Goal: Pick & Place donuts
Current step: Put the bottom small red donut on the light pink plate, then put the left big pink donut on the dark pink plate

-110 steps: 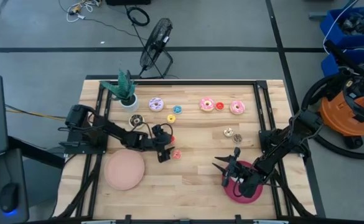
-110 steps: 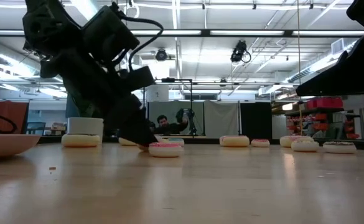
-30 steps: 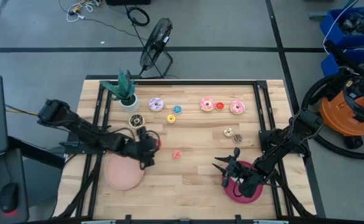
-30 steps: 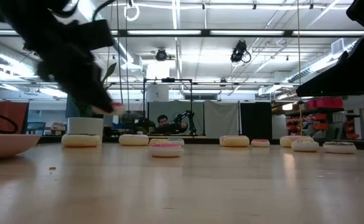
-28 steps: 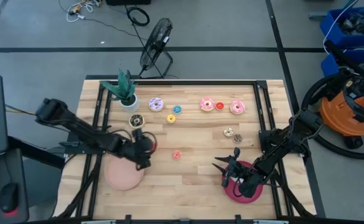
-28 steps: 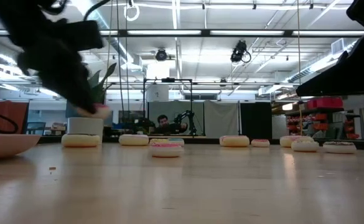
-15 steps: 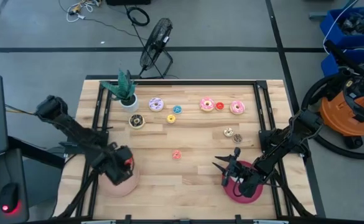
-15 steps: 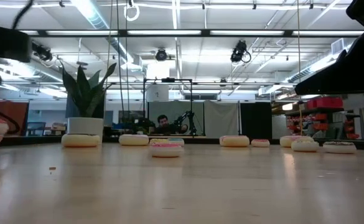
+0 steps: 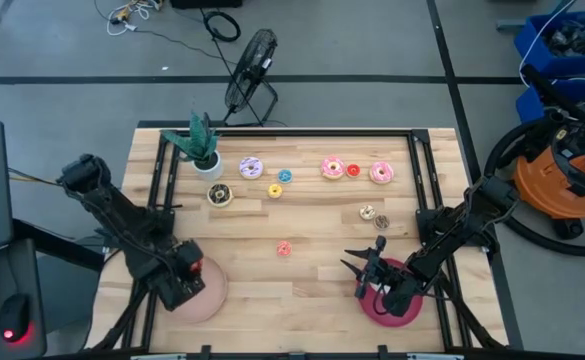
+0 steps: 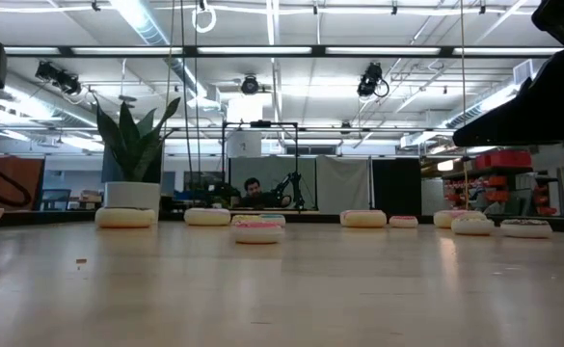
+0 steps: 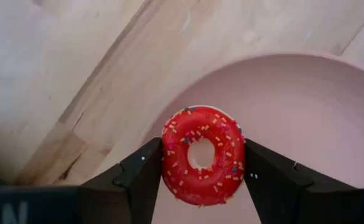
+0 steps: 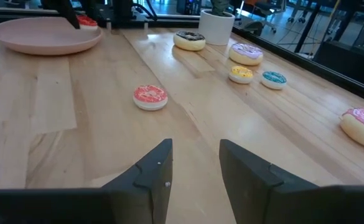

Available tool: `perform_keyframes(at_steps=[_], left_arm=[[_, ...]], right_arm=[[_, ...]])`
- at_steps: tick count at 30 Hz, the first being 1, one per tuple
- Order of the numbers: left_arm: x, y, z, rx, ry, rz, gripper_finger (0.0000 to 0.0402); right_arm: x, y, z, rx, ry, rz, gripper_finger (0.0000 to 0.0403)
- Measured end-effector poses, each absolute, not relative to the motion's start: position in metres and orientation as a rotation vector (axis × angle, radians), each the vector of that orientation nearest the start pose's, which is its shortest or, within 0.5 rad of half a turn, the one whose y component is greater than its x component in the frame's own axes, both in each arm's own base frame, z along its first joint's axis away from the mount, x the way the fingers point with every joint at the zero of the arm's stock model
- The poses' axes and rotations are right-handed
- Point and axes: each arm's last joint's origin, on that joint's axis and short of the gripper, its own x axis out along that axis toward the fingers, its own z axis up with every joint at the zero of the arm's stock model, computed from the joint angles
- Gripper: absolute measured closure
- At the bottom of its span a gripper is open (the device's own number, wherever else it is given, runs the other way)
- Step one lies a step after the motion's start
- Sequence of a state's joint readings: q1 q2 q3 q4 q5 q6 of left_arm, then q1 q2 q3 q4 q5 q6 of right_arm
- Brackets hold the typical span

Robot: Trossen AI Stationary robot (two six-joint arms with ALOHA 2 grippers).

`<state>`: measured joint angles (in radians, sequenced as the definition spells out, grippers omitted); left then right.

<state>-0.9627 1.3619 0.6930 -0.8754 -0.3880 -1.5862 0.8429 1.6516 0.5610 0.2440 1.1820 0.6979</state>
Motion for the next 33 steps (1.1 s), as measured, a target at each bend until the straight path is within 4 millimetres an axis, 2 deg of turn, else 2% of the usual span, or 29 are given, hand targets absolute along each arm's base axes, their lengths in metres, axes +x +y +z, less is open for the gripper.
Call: perform_keyframes(at_steps=[9,14,18,24,28,31,33], left_arm=[[0.129,-0.167,0.14,-0.33,1.189,0.515,0.0184],[0.129,-0.168,0.139,-0.334,1.194,0.521,0.018],[0.128,-0.166,0.141,-0.359,1.203,0.533,0.0152],[0.127,-0.161,0.152,-0.407,1.206,0.516,0.0095],[0.128,-0.156,0.164,-0.455,1.178,0.481,0.0078],[0.128,-0.153,0.177,-0.433,1.077,0.444,0.0076],[0.131,-0.152,0.189,-0.383,0.946,0.416,0.0076]], right_arm=[[0.193,0.176,0.118,-0.042,0.308,-0.443,0.0262],[0.193,0.176,0.118,-0.042,0.308,-0.443,0.0262],[0.193,0.176,0.118,-0.043,0.308,-0.442,0.0262],[0.193,0.176,0.118,-0.042,0.308,-0.442,0.0262],[0.194,0.175,0.118,-0.035,0.313,-0.441,0.0262],[0.2,0.171,0.117,-0.002,0.362,-0.409,0.0262],[0.207,0.166,0.116,0.025,0.409,-0.381,0.0262]])
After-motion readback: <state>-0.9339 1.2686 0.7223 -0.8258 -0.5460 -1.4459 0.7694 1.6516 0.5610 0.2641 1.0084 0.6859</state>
